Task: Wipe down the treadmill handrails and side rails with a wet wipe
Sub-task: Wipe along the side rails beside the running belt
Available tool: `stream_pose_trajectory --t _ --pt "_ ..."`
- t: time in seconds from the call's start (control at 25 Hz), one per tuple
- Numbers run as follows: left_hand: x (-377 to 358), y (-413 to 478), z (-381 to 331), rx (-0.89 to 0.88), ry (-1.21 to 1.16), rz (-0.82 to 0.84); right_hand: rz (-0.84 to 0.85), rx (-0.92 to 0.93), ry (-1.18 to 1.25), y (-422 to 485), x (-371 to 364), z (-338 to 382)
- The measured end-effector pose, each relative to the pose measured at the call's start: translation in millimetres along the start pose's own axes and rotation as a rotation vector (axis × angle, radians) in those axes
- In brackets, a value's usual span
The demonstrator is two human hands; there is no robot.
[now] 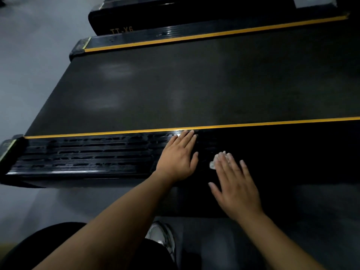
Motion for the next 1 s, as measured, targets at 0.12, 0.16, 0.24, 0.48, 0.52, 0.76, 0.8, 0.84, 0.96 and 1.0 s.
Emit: stream_pose_trajectory --t 0.12,0.16,0.24,0.48,0.52,0.76,0.8,0.84,0.96,1.0 --pt "0 0 0 -0.006 0.002 -0.002 -0.008 -0.136 -0.025 -12 10 -52" --pt "0 0 1 -0.007 0.002 -0.012 -0.004 -0.186 -0.009 -12 10 -58" --pt "-1 -1 1 -0.012 0.004 -0.031 -0.002 -0.195 0.031 -2 8 -37" --pt "-1 -1 0 -0.014 -0.008 -0.040 0.085 0.022 -0.002 21 -3 14" --pt "0 -1 0 -0.016 -0.004 -0.038 0.078 -0.039 -0.015 14 0 -4" --pt "-1 0 0 -0.013 -0.011 -0.027 0.120 -0.193 0.023 30 5 -16" --pt "-1 0 0 -0.013 -0.009 -0.025 0.135 -0.104 0.023 41 1 3" --pt "0 0 0 -0.015 -0.011 -0.023 0.156 -0.013 0.009 48 -4 16" --pt "0 0 1 -0.022 -0.020 -0.016 0.225 0.003 -0.052 49 -2 -8" --pt "0 -1 1 -0.023 -0.019 -0.015 0.225 -0.076 -0.062 42 2 -30"
Point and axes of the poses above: each hand's wrist, its own y-axis towards the middle knuckle, its own x-axis out of the back of the hand, z = x × y, the point moved 6 cm from there along y, towards the middle knuckle, and after that the axes turned 1 degree about z, right-handed, at the moved point
